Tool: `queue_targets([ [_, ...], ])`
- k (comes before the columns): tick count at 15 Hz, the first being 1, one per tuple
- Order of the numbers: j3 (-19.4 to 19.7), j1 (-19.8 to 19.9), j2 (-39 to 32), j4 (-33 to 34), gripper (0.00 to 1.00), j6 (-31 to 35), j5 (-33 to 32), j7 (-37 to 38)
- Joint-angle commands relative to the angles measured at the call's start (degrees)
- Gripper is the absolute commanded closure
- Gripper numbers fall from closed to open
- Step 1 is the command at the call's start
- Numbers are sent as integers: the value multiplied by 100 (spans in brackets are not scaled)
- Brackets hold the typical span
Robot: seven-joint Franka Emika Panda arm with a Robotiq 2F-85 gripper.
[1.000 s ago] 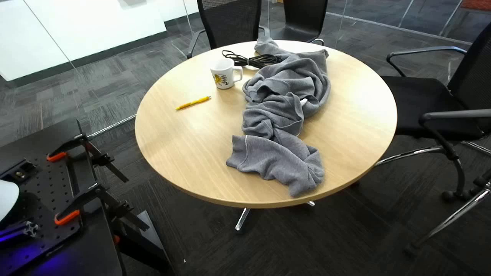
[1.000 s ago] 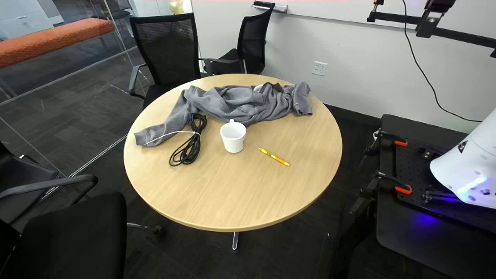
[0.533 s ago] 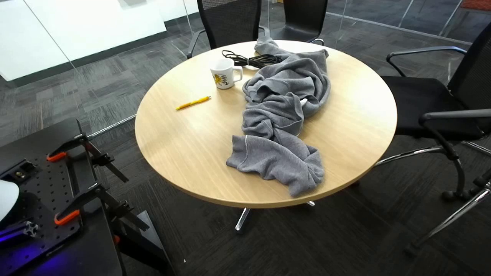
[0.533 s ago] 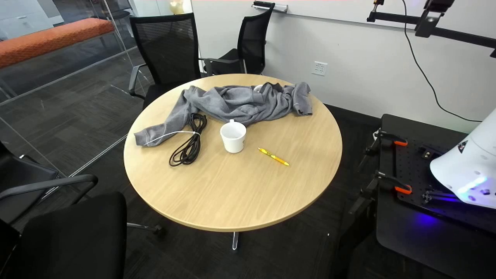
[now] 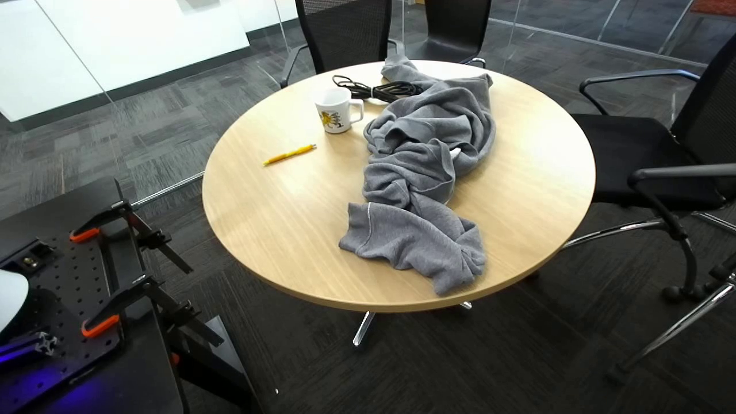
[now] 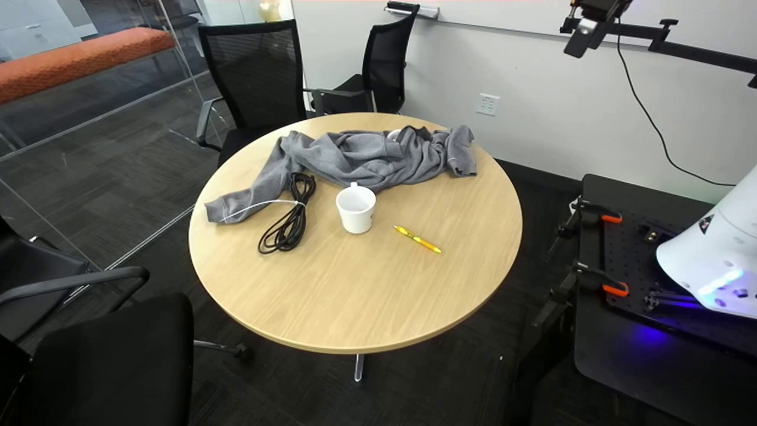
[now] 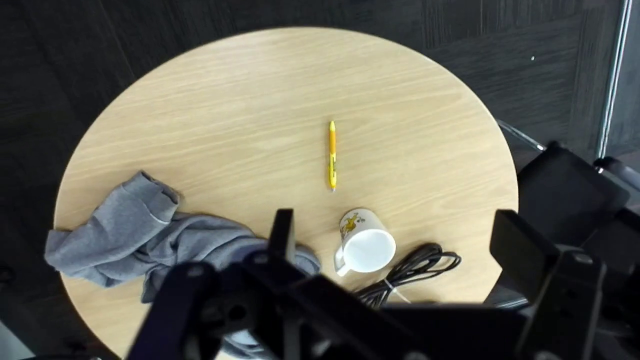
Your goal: Move the white cup to the right of the table
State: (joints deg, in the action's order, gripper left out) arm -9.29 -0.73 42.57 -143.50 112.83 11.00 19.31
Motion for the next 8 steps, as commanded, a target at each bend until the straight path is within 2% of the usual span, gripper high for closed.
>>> queue_targets([
  [1,-489,314,-903,471,0,671,-190,946],
  [4,-749,499,-1569,763,0,1160,-447,1771],
  [8,-712,425,-2495,1289,0,1515,-731,2463],
])
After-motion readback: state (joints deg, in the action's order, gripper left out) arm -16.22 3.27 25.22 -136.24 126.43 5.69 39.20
